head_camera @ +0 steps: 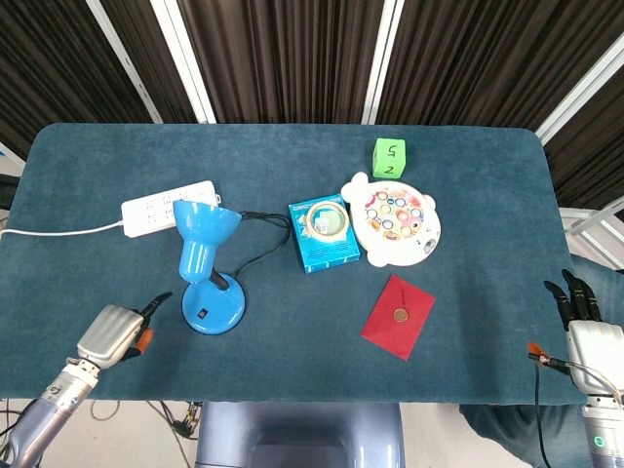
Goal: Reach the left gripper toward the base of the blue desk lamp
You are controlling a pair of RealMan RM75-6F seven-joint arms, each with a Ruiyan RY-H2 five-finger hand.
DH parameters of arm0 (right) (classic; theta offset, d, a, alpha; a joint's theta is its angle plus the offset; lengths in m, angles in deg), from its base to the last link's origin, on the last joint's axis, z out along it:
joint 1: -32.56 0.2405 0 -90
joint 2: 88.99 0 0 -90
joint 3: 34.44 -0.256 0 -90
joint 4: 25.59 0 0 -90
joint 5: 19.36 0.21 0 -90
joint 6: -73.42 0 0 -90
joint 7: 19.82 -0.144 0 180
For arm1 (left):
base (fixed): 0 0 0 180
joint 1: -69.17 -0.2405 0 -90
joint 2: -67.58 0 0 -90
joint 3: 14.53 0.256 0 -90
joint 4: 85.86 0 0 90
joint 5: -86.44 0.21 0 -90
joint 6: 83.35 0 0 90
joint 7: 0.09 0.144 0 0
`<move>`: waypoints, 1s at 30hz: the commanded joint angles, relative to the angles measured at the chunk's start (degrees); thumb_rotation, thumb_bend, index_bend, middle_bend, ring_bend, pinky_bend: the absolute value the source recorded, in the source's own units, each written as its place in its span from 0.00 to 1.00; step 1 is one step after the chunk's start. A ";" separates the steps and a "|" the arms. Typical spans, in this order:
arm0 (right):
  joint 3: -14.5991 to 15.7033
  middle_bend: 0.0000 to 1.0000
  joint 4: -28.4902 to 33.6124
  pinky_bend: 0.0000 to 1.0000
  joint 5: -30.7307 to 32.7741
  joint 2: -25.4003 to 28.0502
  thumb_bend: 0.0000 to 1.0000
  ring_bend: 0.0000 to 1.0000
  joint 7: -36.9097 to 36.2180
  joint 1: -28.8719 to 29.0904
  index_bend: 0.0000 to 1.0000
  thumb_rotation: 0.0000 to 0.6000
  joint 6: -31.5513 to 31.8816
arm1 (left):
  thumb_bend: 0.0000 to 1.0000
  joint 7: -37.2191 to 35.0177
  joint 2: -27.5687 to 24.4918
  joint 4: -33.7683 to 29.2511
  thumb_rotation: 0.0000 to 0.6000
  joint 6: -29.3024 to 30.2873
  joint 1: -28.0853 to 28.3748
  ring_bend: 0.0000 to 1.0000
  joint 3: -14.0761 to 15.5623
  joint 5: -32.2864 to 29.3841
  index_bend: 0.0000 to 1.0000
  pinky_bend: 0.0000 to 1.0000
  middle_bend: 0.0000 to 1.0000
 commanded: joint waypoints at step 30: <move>-0.74 0.02 0.62 0.87 1.93 -0.28 0.19 0.06 0.63 -0.26 0.15 1.00 0.09 | 0.59 7.61 5.95 -0.52 1.00 -7.28 3.94 0.65 0.88 -4.68 0.09 0.85 0.70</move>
